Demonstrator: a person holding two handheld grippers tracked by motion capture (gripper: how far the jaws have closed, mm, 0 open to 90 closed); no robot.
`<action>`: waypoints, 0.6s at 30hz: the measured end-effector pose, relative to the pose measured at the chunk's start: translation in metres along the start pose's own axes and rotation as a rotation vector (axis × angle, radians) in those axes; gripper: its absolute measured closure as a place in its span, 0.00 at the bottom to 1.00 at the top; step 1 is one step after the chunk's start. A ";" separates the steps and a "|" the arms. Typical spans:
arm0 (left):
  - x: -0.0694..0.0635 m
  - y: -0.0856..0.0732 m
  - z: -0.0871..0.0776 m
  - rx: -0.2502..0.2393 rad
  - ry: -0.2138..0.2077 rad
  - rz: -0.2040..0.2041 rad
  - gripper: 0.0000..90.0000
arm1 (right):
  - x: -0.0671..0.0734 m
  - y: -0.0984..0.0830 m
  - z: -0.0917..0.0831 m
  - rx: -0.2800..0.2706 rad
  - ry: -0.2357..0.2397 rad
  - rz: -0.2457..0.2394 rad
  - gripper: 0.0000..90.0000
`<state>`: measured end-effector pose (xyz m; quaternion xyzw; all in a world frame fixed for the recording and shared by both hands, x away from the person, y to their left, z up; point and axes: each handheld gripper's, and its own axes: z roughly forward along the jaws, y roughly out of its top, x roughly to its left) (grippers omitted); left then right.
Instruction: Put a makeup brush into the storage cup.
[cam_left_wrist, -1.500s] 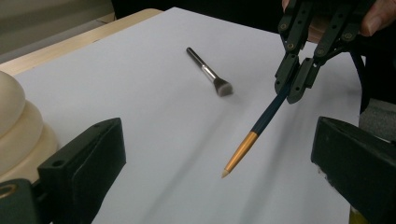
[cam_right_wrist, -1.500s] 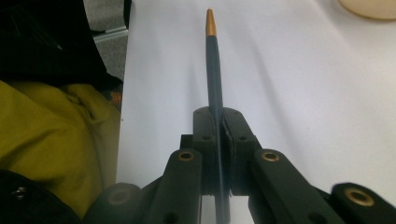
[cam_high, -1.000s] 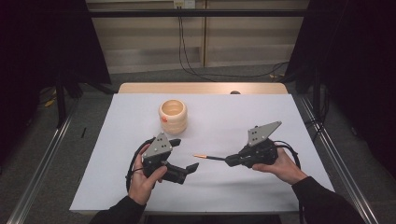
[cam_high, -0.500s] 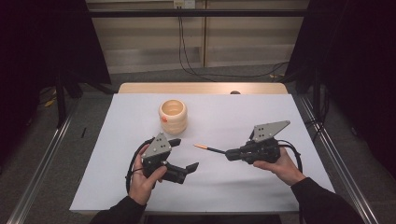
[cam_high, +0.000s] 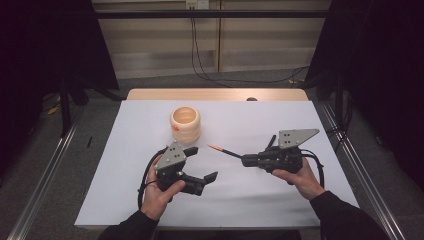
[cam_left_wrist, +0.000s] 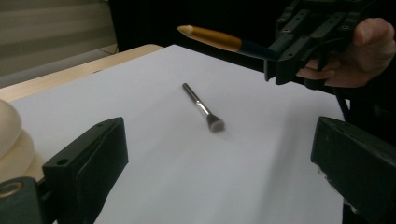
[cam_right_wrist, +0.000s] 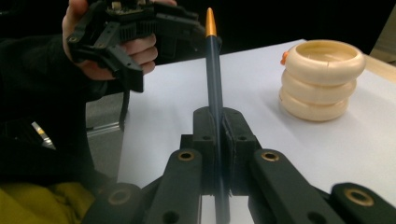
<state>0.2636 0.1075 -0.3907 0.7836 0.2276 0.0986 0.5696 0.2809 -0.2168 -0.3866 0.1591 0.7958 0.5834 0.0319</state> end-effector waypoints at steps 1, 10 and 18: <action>0.000 0.000 0.000 0.000 0.000 0.000 0.04 | 0.000 0.000 0.000 0.000 0.000 0.000 0.95; -0.007 0.006 0.008 -0.043 -0.033 0.014 0.07 | 0.004 0.001 0.005 -0.021 0.006 -0.001 0.95; -0.007 0.011 0.016 -0.039 -0.074 -0.008 0.08 | 0.003 0.002 0.003 -0.035 0.005 0.001 0.95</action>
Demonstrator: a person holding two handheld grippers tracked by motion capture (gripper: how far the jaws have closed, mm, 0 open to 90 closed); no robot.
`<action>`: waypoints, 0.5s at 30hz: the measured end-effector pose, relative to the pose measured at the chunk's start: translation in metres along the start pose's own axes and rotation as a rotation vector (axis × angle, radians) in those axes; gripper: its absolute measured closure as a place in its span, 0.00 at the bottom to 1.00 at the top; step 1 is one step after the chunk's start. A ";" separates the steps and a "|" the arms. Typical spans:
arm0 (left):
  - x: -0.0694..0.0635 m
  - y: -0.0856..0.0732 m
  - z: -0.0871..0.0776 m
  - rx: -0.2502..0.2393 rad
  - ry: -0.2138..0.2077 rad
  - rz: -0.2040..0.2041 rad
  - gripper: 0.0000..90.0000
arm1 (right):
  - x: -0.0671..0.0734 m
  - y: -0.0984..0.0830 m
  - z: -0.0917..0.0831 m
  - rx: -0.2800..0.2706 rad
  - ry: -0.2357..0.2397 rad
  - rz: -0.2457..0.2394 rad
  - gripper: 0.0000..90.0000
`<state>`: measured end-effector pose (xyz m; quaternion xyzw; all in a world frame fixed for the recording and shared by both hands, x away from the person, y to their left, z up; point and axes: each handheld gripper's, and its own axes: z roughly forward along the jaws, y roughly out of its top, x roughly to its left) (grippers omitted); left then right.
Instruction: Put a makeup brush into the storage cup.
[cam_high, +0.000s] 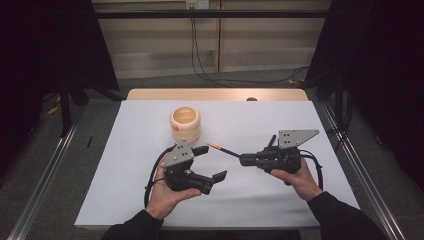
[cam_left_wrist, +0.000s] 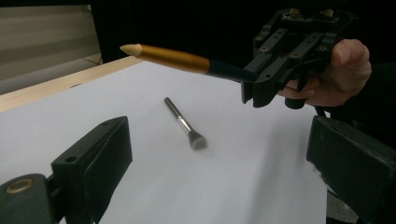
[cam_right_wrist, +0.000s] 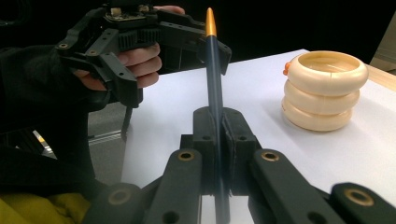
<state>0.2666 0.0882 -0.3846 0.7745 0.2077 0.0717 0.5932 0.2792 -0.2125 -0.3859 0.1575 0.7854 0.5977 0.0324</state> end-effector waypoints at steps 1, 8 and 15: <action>0.000 0.001 0.000 0.007 0.001 0.006 0.10 | 0.000 0.000 0.000 0.002 -0.001 0.000 0.95; 0.001 0.010 0.005 -0.001 0.014 0.031 0.15 | 0.002 0.001 0.004 0.013 -0.010 -0.011 0.95; 0.006 0.014 0.010 -0.029 0.017 -0.034 0.23 | 0.000 0.000 0.002 0.004 -0.032 -0.012 0.95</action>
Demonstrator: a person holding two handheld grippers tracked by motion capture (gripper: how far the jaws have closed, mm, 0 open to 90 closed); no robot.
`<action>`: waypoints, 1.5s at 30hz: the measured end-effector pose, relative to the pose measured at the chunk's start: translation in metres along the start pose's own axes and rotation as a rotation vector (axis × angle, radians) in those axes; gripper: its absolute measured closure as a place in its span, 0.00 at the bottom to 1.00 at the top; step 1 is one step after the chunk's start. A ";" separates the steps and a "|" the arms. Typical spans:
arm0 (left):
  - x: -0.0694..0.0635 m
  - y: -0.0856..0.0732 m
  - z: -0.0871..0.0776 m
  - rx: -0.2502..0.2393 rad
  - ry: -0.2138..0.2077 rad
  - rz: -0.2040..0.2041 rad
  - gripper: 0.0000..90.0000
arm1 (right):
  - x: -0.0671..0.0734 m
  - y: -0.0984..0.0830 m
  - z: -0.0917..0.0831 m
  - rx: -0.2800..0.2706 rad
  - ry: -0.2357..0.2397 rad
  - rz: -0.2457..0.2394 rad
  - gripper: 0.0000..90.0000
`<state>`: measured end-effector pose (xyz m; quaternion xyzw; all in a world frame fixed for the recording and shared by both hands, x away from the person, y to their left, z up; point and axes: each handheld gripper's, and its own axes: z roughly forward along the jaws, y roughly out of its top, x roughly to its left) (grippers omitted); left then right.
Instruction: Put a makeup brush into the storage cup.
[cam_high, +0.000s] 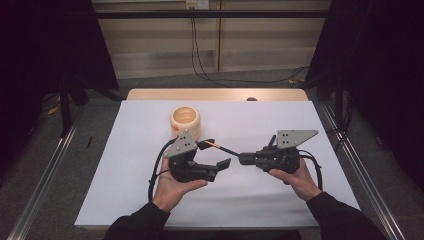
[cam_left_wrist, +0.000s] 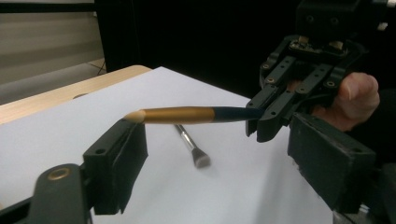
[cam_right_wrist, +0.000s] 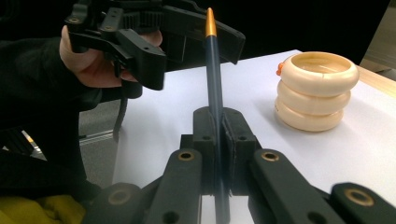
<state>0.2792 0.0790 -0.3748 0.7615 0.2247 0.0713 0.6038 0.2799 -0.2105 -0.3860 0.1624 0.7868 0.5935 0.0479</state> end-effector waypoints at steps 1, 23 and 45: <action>0.001 -0.001 0.003 -0.004 -0.011 -0.019 0.26 | 0.000 0.000 -0.001 0.001 0.001 -0.002 0.95; 0.008 0.000 0.001 -0.056 -0.123 -0.088 0.66 | -0.001 -0.007 0.006 0.028 0.022 0.004 0.95; 0.007 0.005 -0.004 -0.081 -0.217 -0.121 0.93 | -0.001 -0.011 0.012 0.011 0.064 0.010 0.88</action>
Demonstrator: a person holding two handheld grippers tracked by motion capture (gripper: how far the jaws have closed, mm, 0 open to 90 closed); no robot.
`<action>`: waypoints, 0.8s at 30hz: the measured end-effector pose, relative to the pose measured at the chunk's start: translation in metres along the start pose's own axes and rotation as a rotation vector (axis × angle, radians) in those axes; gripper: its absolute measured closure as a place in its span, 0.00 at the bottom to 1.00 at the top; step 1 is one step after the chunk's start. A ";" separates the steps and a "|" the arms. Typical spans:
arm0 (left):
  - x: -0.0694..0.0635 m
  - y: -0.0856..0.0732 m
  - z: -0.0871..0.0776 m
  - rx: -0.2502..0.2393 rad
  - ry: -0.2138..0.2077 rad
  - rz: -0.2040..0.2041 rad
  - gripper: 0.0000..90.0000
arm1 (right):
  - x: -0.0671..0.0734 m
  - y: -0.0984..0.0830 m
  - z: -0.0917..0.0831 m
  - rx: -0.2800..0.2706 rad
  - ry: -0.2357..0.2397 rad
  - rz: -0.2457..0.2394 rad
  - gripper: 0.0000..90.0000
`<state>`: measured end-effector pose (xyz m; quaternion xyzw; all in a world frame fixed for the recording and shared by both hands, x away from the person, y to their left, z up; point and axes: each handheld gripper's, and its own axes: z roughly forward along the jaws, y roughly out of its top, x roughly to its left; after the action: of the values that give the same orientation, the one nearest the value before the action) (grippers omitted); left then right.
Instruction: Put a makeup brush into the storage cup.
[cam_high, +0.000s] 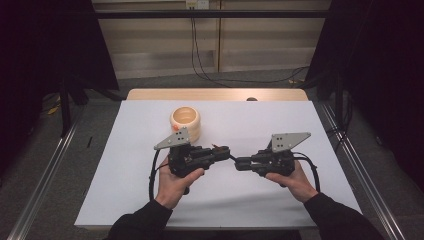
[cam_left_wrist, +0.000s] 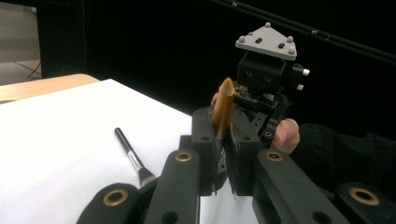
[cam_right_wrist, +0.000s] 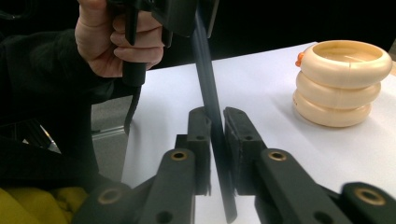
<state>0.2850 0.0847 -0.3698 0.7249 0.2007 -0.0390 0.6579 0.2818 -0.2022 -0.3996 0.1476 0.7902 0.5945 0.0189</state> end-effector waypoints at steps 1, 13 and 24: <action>0.000 0.000 0.000 0.003 -0.001 0.006 0.93 | 0.000 0.000 0.000 0.000 0.000 0.000 0.88; -0.004 0.008 -0.002 0.031 0.025 0.028 0.93 | 0.004 0.003 0.001 -0.005 -0.035 -0.006 0.45; -0.004 0.020 0.003 0.137 0.054 0.059 0.93 | 0.002 0.003 -0.002 0.005 -0.042 0.014 0.30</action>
<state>0.2889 0.0797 -0.3501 0.7746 0.1939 -0.0139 0.6019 0.2800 -0.2026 -0.3959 0.1655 0.7902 0.5893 0.0309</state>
